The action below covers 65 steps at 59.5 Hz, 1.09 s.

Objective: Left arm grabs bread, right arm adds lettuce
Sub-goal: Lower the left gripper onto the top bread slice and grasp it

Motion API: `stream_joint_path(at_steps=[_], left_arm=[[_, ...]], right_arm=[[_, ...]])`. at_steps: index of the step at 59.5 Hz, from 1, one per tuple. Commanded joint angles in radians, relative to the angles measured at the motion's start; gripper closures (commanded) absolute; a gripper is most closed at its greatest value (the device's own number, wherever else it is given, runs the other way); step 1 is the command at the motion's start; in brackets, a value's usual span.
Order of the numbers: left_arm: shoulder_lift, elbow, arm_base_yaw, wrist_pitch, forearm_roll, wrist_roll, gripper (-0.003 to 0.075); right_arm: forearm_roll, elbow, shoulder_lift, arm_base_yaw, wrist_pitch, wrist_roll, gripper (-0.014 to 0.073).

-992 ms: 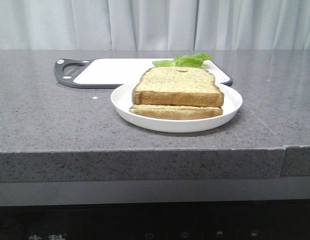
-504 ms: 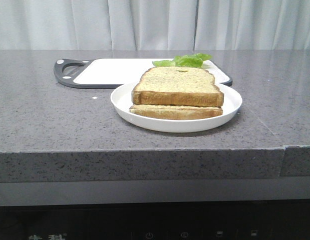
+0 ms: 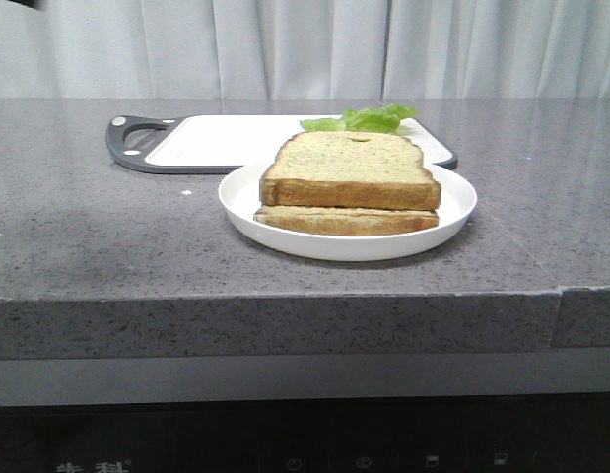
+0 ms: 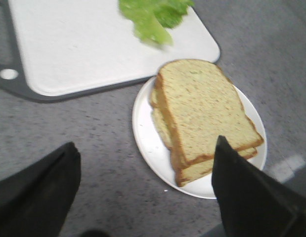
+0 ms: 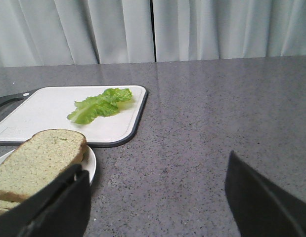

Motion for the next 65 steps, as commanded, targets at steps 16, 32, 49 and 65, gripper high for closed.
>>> stream_joint_path(at_steps=[16,32,49,65], left_arm=[[0.345,-0.306,-0.115,0.055,-0.073,-0.01,0.0206],[0.476,-0.362,-0.122,0.051,-0.095,-0.008,0.0279],[0.512,-0.362,-0.122,0.049,-0.093,-0.008,0.0279],[0.512,-0.362,-0.12,0.056,-0.071,-0.008,0.0407]], right_arm=[[0.007,-0.033,0.018,-0.006,-0.071,-0.009,0.0018],[0.007,-0.033,0.018,-0.006,-0.071,-0.009,0.0018],[0.007,-0.033,0.018,-0.006,-0.071,-0.009,0.0018],[0.007,-0.033,0.018,-0.006,-0.071,-0.009,0.0018]])
